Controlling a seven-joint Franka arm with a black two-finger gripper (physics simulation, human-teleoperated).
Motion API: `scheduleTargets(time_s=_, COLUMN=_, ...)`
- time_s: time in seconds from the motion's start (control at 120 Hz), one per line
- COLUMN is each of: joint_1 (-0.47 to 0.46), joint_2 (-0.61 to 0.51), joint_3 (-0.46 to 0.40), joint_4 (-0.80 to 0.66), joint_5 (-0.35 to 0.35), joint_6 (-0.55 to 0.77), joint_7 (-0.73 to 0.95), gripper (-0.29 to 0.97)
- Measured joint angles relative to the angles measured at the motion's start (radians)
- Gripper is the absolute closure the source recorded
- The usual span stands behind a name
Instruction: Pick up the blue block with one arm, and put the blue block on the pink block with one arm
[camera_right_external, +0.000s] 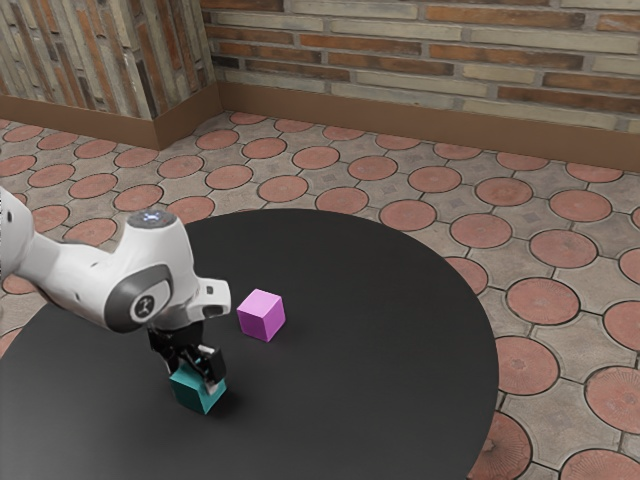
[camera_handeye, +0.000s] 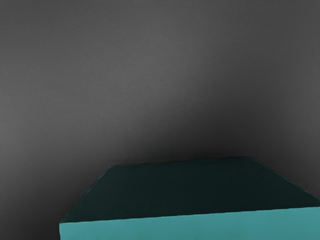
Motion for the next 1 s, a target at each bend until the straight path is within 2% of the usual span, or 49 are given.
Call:
scheduleTargets(time_s=0.125, joint_1=-0.002, joint_2=0.014, joint_3=0.0, joint_4=0.001, joint_5=0.0, joint_6=0.002, joint_7=-0.001, gripper=0.03)
scheduleTargets(time_s=0.308, joint_1=-0.017, joint_2=0.014, joint_3=0.0, joint_4=0.012, joint_5=0.004, joint_6=0.003, joint_7=0.0, gripper=0.24)
scheduleTargets(time_s=0.6, joint_1=-0.015, joint_2=0.005, joint_3=0.0, joint_4=0.046, joint_5=0.018, joint_6=-0.004, joint_7=-0.01, gripper=0.33)
scheduleTargets(time_s=0.667, joint_1=-0.003, joint_2=0.002, joint_3=-0.012, joint_4=0.096, joint_5=0.023, joint_6=-0.022, joint_7=-0.014, gripper=0.34)
scheduleTargets(time_s=0.783, joint_1=-0.006, joint_2=0.025, joint_3=-0.022, joint_4=0.269, joint_5=0.04, joint_6=-0.096, joint_7=-0.022, gripper=0.34)
scheduleTargets(time_s=0.892, joint_1=-0.013, joint_2=0.121, joint_3=-0.023, joint_4=0.458, joint_5=0.058, joint_6=-0.193, joint_7=-0.026, gripper=0.34)
scheduleTargets(time_s=1.0, joint_1=-0.006, joint_2=0.184, joint_3=-0.021, joint_4=0.548, joint_5=0.065, joint_6=-0.265, joint_7=-0.028, gripper=0.33)
